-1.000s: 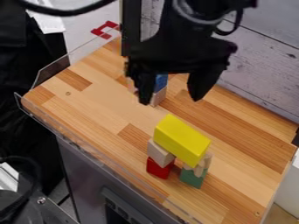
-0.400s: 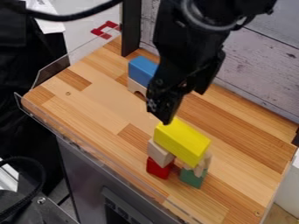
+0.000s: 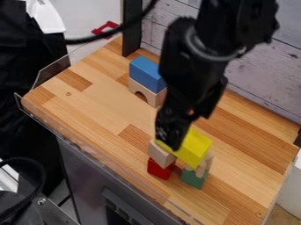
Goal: Put the yellow rectangle block in bottom left
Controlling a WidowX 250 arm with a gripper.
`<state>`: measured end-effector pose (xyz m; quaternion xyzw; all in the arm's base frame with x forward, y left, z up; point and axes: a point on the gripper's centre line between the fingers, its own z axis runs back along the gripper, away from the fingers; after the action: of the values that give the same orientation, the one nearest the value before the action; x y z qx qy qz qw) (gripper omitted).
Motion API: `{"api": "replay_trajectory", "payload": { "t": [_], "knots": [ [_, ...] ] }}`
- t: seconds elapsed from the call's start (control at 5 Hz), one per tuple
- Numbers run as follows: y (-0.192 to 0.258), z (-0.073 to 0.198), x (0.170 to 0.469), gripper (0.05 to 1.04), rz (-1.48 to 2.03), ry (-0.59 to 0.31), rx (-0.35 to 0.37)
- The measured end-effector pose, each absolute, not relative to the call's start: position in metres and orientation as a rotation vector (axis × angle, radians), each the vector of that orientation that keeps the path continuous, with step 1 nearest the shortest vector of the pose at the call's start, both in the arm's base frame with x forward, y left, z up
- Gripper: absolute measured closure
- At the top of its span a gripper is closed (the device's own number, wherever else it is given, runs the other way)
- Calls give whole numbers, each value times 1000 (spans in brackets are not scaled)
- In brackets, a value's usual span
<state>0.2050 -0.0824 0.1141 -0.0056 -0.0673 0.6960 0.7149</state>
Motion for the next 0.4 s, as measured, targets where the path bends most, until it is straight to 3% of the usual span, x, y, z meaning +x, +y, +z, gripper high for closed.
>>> {"api": "replay_trajectory", "payload": {
  "t": [0.4],
  "knots": [
    [-80,94,207,85,1577,-88,-14]
  ]
}}
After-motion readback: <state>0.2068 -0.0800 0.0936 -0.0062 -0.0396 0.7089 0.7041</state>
